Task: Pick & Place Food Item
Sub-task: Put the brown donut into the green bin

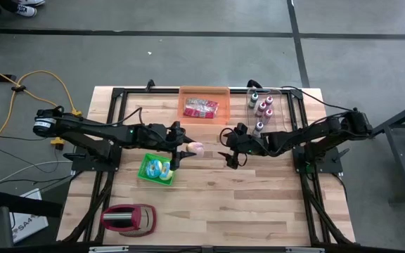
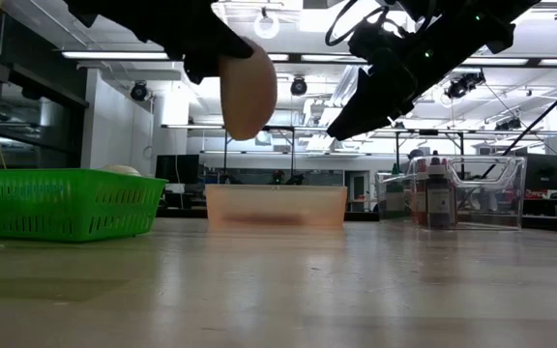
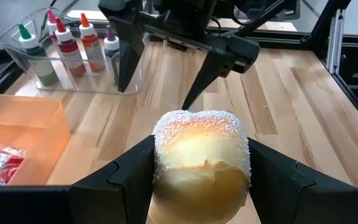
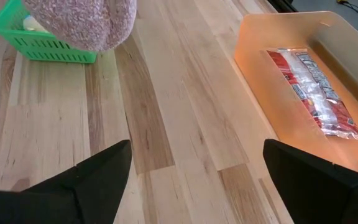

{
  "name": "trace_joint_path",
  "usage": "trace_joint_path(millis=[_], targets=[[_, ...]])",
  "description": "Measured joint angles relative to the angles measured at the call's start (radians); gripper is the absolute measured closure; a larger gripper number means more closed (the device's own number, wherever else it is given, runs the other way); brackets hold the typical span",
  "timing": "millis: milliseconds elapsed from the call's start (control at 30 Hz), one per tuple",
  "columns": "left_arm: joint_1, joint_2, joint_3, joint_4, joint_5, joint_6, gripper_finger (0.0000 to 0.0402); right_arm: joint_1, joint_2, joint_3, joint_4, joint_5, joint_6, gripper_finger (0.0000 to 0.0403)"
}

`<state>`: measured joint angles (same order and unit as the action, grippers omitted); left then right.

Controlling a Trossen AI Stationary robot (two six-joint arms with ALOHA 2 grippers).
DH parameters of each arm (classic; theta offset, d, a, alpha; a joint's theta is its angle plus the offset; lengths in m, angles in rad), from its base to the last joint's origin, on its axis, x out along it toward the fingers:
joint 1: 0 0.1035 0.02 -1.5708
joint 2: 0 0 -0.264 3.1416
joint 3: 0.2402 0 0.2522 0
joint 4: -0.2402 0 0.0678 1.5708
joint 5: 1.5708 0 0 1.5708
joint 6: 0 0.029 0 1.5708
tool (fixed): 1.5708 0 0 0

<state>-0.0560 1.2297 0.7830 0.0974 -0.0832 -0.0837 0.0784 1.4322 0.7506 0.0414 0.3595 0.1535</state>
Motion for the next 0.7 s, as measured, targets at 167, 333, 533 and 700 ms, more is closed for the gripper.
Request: trace_joint_path(millis=[167, 333, 533, 700], targets=[[0.008, -0.043, 0.0, -0.023, -0.009, 0.01, 0.0193, 0.0, 0.0, 0.0, 0.001, 0.0, 0.0, 0.005], [-0.009, -0.132, 0.0, -0.133, -0.084, 0.022, 0.0193, 0.0, 0.0, 0.0, 0.012, 0.0, 0.0, 0.005], [-0.086, -0.238, -0.062, -0.195, -0.236, -0.058, 0.0193, 0.0, 0.0, 0.0, 0.017, 0.0, 0.0, 0.005], [-0.174, -0.329, -0.155, -0.196, -0.411, -0.169, 0.0193, 0.0, 0.0, 0.0, 0.024, 0.0, 0.0, 0.005]])
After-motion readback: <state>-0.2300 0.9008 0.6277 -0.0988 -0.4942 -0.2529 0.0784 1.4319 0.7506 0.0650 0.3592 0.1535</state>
